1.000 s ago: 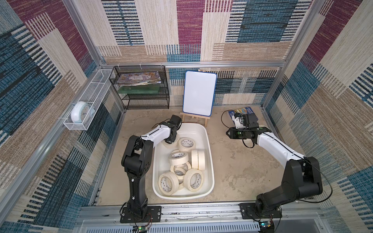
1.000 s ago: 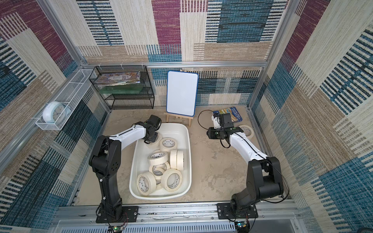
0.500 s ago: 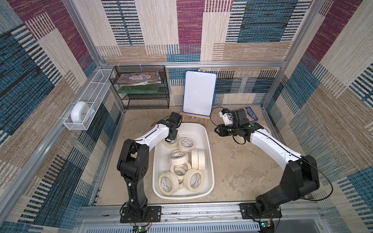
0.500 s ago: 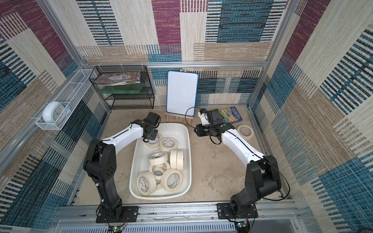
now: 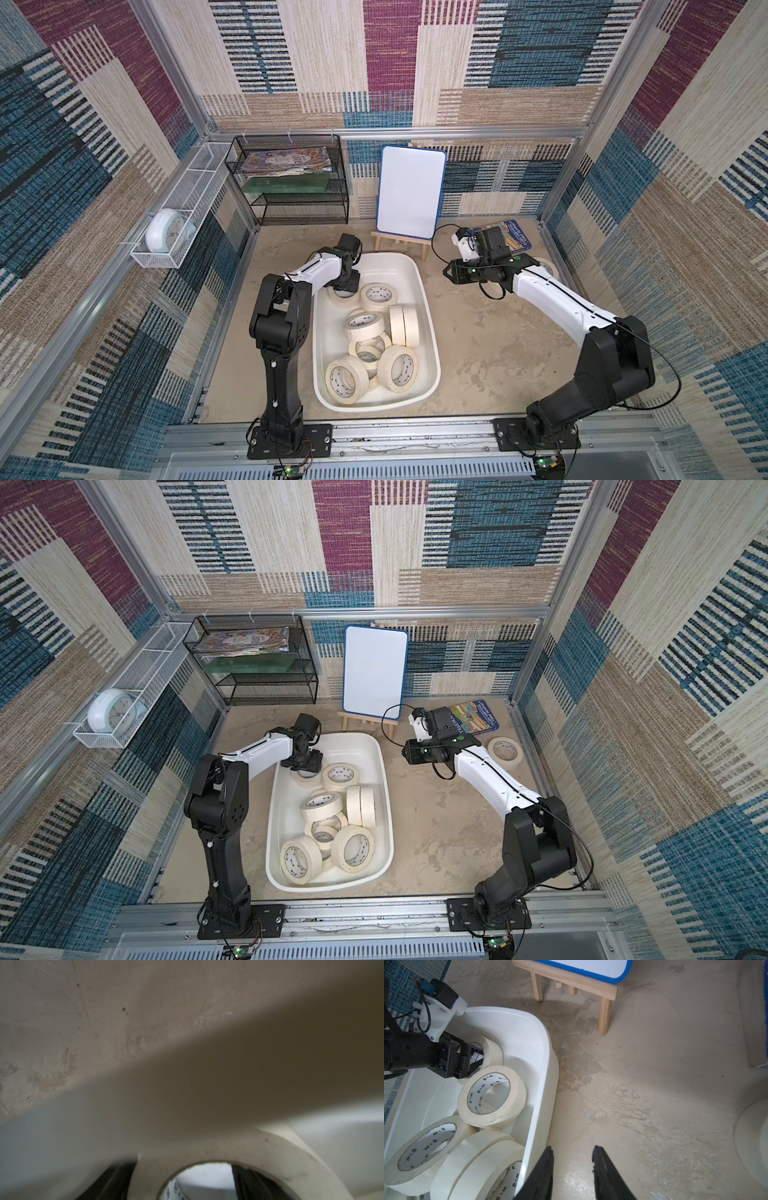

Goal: Take out the art tape in the storage box
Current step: Pick up the art tape from the storage box.

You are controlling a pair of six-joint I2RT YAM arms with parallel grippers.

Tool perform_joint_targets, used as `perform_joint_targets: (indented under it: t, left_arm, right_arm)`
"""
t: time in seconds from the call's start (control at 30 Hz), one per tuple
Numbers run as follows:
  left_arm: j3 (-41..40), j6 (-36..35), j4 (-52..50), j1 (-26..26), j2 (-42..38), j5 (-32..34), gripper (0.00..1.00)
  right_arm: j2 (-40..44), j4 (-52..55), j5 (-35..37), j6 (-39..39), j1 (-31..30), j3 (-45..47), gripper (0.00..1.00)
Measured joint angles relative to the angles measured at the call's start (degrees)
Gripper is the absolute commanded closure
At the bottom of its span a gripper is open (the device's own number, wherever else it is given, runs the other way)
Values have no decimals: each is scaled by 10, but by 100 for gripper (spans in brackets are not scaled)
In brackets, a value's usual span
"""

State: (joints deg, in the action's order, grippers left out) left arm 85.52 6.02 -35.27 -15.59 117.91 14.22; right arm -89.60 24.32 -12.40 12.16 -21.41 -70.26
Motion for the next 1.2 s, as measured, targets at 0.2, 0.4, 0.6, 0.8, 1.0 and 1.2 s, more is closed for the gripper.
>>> perform_joint_targets:
  t: [0.2,0.4,0.6,0.8,1.0,1.2]
  left_arm:
    - [5,-10,-19,2,-3,-7,88]
    - [-6,-4,-27,0,-30,-8,98]
    - [8,-5,-54,-25,-106,26,98]
    - [26,-8,-72,-71,-137,41,98]
    - [35,-6,-88,-129,-148,37,97]
    - [41,0,-91,-156,-168,39,96]
  right_arm:
    - [6,3,15,0,0,0,63]
    - [14,16,17,1,-3,-13,64]
    - [-9,19,15,5,-60,-83,60]
    - [-87,19,1,9,-131,-166,48]
    - [-152,17,-18,17,-149,-218,39]
    - [-192,15,-28,26,-153,-243,43]
